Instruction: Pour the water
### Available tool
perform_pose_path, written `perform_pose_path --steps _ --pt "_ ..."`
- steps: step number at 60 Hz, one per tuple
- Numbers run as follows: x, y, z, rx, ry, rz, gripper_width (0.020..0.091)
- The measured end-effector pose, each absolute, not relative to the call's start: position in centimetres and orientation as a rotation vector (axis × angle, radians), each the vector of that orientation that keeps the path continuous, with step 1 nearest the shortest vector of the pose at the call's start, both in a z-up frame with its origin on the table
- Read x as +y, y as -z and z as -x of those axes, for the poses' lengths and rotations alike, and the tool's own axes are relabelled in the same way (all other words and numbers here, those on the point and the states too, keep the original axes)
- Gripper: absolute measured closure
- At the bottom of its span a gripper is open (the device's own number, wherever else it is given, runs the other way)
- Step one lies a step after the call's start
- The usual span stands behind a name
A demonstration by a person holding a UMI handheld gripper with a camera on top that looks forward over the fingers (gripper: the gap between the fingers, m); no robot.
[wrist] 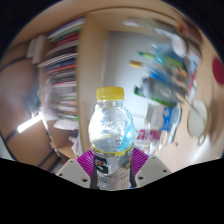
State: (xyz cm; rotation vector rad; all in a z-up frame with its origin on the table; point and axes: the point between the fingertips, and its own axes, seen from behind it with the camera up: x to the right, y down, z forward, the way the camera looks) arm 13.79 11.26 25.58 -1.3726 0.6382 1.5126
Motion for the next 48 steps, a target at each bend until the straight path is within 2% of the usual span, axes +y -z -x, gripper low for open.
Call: perform_pose_path --steps 8,14,20,29,36,46,47,48 --pt "10.5 -31.6 -22.2 0.337 -0.919 1.304 0.0648" --pt "10.3 -32.7 -29.4 0.194 -0.477 1.274 0.065" --pt "11.7 -29.3 -36.5 0.151 -0.158 1.321 0.0649" --pt "15.1 -18.6 -42.7 0.123 0.03 1.514 0.065" --pt "16.4 -12.9 -44.0 0.093 0.073 1.603 0.0649" --pt "17.5 -9.5 -43.5 0.104 0.036 1.652 0.0646" --pt "17.4 -9.2 -43.3 0.099 0.037 1.66 0.0629" --pt "17.5 -9.5 -43.4 0.092 0.044 1.641 0.0645"
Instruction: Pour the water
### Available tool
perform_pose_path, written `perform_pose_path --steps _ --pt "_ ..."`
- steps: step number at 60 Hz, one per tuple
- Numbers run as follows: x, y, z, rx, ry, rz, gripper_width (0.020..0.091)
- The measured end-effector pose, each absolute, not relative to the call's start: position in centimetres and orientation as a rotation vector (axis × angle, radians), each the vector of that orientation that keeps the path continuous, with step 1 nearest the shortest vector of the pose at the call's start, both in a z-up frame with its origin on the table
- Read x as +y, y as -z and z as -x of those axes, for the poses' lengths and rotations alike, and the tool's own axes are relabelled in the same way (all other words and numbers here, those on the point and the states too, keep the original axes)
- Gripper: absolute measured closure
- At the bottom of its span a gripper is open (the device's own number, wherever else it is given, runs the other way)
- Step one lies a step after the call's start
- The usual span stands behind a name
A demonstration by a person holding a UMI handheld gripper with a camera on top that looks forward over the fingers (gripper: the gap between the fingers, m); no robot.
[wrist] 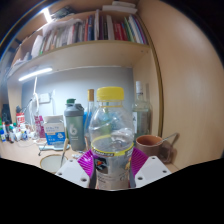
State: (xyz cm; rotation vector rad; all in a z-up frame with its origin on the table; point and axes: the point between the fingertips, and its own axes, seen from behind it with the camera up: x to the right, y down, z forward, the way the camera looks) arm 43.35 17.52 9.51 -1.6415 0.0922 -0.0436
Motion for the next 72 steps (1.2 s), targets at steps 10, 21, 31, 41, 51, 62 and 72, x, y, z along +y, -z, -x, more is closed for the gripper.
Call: perform_pose_path --steps 10,21,31,41,51,62,72 --pt "17.9 -9.2 -43.6 0.104 0.054 1.658 0.0633" --pt "17.7 -9.4 -43.5 0.097 0.052 1.649 0.0587" --pt "16.5 -9.6 -43.3 0.082 0.082 1.655 0.0374" --pt "13.4 -9.7 -42.4 0.065 0.091 1.679 0.0258" --pt "8.0 -10.6 -39.4 0.024 0.029 1.682 0.0258" --pt "1.2 -11.3 -36.6 -0.023 0.003 1.701 0.0257" --pt "-6.3 -11.1 -34.5 -0.069 0.015 1.714 0.0254"
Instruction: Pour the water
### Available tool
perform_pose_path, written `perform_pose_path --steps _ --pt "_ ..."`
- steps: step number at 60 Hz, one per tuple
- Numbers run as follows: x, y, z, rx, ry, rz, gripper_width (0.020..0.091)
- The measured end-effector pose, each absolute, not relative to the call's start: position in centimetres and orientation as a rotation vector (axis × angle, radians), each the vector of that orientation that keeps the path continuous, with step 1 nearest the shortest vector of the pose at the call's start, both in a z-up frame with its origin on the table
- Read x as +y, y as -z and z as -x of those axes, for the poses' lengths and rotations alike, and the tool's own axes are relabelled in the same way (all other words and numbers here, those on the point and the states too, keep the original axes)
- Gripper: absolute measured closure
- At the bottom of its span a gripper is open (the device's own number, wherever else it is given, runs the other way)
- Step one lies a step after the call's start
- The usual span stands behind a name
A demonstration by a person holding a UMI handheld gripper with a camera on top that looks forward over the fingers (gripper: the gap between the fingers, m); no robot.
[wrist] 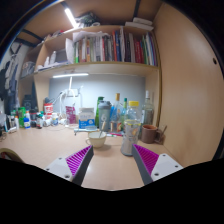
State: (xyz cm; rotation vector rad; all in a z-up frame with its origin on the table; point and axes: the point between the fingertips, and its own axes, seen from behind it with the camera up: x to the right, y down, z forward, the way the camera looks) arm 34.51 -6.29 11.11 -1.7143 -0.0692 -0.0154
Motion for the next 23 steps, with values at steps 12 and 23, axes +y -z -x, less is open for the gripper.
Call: perform_pose_path --steps 12,23 --pt "-13.0 -8.8 -33.1 -0.083 0.012 1.746 0.0256" --pt "-15.2 -9.0 -33.4 -0.066 0.027 1.69 0.0252"
